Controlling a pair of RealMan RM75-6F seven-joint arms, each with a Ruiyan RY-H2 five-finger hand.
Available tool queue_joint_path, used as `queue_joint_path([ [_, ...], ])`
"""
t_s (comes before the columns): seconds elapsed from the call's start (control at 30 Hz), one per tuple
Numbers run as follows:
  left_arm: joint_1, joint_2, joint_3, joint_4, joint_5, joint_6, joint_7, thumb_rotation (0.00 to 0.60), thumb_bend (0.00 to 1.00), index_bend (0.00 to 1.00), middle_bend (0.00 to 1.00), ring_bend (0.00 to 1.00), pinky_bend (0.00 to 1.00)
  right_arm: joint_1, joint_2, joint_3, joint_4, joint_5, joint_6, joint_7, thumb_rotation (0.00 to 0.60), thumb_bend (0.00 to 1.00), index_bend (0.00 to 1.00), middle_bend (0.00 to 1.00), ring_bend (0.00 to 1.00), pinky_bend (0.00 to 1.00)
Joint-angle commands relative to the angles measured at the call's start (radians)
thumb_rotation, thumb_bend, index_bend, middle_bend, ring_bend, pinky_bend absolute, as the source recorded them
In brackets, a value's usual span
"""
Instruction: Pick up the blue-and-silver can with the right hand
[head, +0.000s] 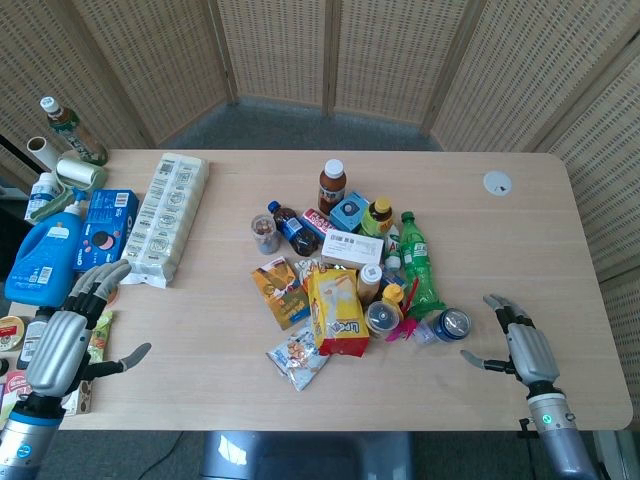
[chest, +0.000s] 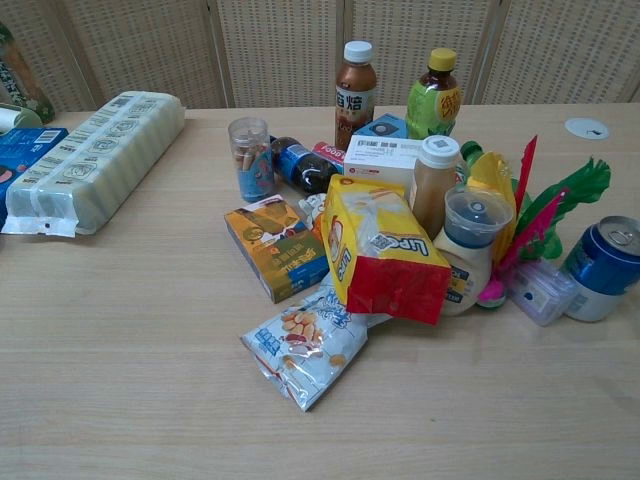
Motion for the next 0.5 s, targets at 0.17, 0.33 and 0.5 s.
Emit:
queue_joint_path([
  [0.17,-0.002,0.003,-0.002,-0.011,0.002,-0.001,0.013,0.6,0.26,0.05,0.05,0.03,0.0,0.005,-0.049,0.005,0.064,0.019,-0.026,0.047,0.359,0.0,0.0,0.0,0.0,0.0],
  [0.33,-0.003,0.006,-0.003,-0.018,0.002,-0.001,0.021,0.6,0.26,0.05,0.05,0.03,0.0,0.012,-0.084,0.008,0.108,0.027,-0.046,0.077,0.356,0.0,0.0,0.0,0.0,0.0],
  [0.5,-0.002,0.009,-0.005,-0.025,0.004,0.003,0.026,0.6,0.25,0.05,0.05,0.02,0.0,0.024,-0.116,0.014,0.15,0.03,-0.066,0.098,0.354,0.0,0.0,0.0,0.0,0.0],
])
